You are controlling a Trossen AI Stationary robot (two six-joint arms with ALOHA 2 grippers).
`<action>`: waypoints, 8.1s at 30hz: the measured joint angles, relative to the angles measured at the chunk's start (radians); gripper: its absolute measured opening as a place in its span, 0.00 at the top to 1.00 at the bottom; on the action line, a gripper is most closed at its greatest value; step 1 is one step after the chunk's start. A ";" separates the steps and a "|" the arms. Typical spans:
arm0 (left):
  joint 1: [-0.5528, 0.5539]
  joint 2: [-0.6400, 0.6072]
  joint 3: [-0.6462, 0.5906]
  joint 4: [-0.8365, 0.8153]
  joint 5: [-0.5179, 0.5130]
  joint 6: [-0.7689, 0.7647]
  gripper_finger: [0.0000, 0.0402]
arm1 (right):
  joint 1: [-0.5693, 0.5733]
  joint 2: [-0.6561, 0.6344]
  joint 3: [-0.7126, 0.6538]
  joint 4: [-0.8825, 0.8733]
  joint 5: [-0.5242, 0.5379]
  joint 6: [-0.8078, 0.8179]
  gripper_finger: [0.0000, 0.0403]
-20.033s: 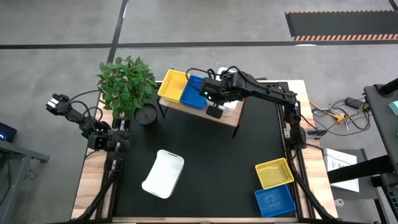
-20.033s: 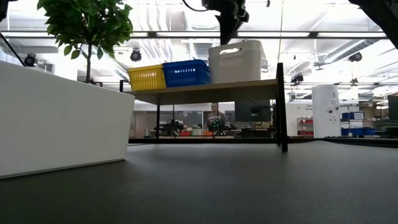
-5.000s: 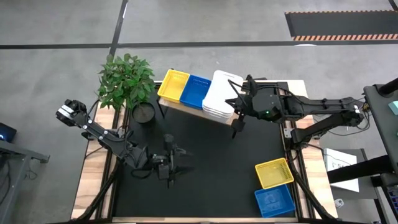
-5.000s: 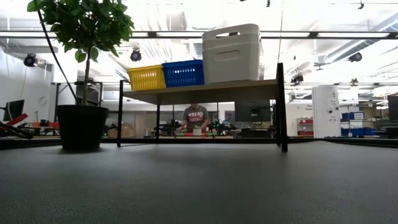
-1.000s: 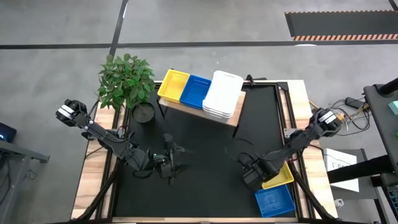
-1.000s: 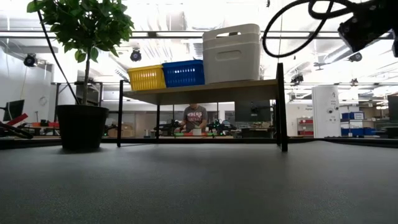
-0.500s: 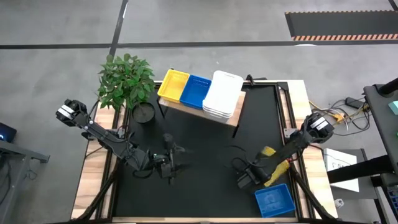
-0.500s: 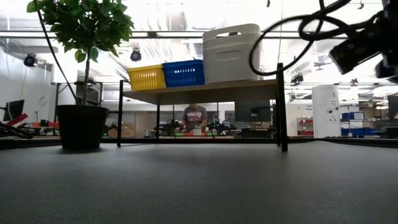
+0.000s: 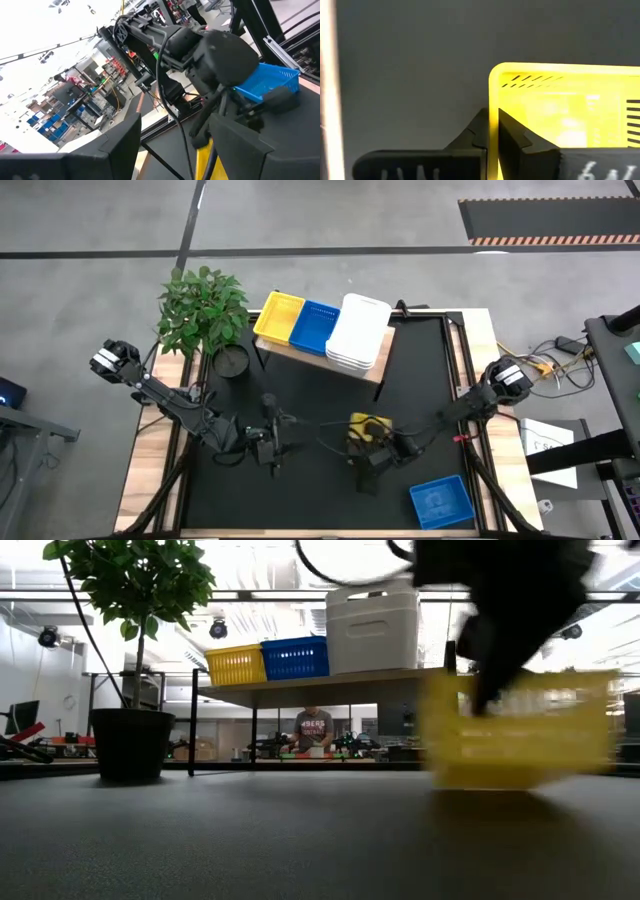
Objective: Stack baskets on shelf by color
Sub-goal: Stack the yellow bin on top of the other yellow bins on the shelf
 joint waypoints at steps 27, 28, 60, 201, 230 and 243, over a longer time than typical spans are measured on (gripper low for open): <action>0.000 0.000 0.002 -0.001 0.000 -0.126 0.45 | -0.110 -0.103 -0.021 0.240 0.000 -0.483 0.62; 0.000 0.000 0.002 -0.001 0.000 -0.139 0.45 | -0.099 -0.130 -0.034 0.242 0.001 -0.501 0.62; 0.142 0.519 0.538 -0.861 0.324 -0.916 0.45 | 0.012 -0.742 -0.418 0.394 0.146 -0.743 0.62; 0.927 -0.267 0.283 -1.248 0.426 0.161 1.00 | 0.012 -0.745 -0.425 0.305 0.146 -0.685 0.61; 0.926 -0.258 0.284 -1.230 0.397 0.136 0.80 | 0.012 -0.745 -0.425 0.305 0.146 -0.684 0.60; 0.784 -0.290 0.359 -1.206 0.401 0.026 0.76 | 0.012 -0.745 -0.426 0.305 0.146 -0.684 0.60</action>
